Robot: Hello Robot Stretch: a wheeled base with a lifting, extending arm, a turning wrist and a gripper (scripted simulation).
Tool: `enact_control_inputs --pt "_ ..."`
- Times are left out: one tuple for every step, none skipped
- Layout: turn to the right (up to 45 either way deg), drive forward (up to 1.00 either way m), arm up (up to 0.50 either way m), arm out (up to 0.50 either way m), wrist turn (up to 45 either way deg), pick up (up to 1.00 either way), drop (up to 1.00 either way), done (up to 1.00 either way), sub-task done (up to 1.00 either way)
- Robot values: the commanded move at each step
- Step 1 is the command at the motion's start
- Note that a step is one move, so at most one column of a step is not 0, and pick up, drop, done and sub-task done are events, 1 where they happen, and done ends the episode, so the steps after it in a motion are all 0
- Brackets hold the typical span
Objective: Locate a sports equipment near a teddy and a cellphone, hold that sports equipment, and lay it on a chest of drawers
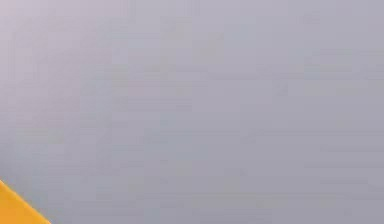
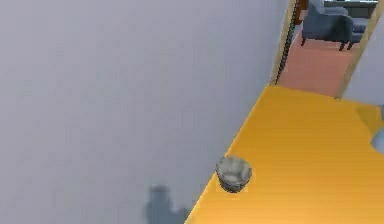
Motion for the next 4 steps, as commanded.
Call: enact_control_inputs --pt "-45.0 0.00 0.00 0.00 0.0 0.00 0.00 0.00 0.00" --pt "-45.0 0.00 0.00 0.00 0.0 0.00 0.00 0.00 0.00" --pt "-45.0 0.00 0.00 0.00 0.0 0.00 0.00 0.00 0.00" --pt "-12.0 0.00 0.00 0.00 0.0 0.00 0.00 0.00 0.00"
